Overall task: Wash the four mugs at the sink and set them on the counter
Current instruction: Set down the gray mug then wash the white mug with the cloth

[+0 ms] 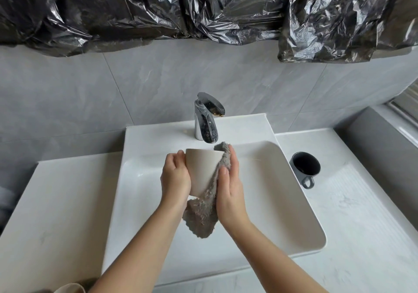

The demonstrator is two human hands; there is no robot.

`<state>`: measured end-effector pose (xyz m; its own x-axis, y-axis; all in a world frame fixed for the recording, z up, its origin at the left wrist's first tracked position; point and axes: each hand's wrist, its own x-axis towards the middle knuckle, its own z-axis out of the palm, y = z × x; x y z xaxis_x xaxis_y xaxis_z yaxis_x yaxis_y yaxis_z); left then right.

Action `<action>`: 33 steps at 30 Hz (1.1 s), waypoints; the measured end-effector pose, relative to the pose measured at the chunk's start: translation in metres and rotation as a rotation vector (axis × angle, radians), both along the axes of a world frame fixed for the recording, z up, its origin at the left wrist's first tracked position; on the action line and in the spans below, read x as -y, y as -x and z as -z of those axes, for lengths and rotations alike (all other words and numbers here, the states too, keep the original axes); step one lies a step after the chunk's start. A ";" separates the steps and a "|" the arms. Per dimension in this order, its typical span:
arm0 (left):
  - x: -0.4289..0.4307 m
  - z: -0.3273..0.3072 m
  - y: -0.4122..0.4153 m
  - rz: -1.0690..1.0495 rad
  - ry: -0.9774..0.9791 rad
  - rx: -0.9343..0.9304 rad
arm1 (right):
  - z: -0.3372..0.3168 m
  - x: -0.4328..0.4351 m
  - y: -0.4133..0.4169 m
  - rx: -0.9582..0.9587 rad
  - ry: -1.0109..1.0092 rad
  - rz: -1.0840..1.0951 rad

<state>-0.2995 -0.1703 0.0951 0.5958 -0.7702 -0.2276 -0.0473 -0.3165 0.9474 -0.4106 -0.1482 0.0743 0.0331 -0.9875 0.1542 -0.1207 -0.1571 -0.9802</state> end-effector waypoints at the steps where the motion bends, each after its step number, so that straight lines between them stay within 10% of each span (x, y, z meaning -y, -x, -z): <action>1: 0.000 0.000 0.000 0.002 -0.005 -0.007 | 0.000 -0.001 0.001 -0.066 0.107 -0.012; 5: -0.004 0.004 0.000 0.014 -0.006 -0.058 | 0.005 -0.001 -0.001 -0.135 0.198 -0.039; 11: -0.007 0.018 -0.002 0.052 -0.079 -0.125 | -0.003 0.008 0.007 0.390 -0.536 -0.093; 17: -0.013 0.008 0.001 0.031 0.098 0.414 | 0.007 0.000 0.000 0.349 -0.437 0.014; 33: -0.021 -0.004 0.001 0.267 -0.178 -0.346 | 0.010 -0.002 0.002 0.196 -0.177 -0.065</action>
<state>-0.3010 -0.1497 0.0989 0.2481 -0.8174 -0.5199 0.1600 -0.4948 0.8542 -0.4126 -0.1463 0.0640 0.0840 -0.9964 -0.0111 0.0786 0.0177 -0.9968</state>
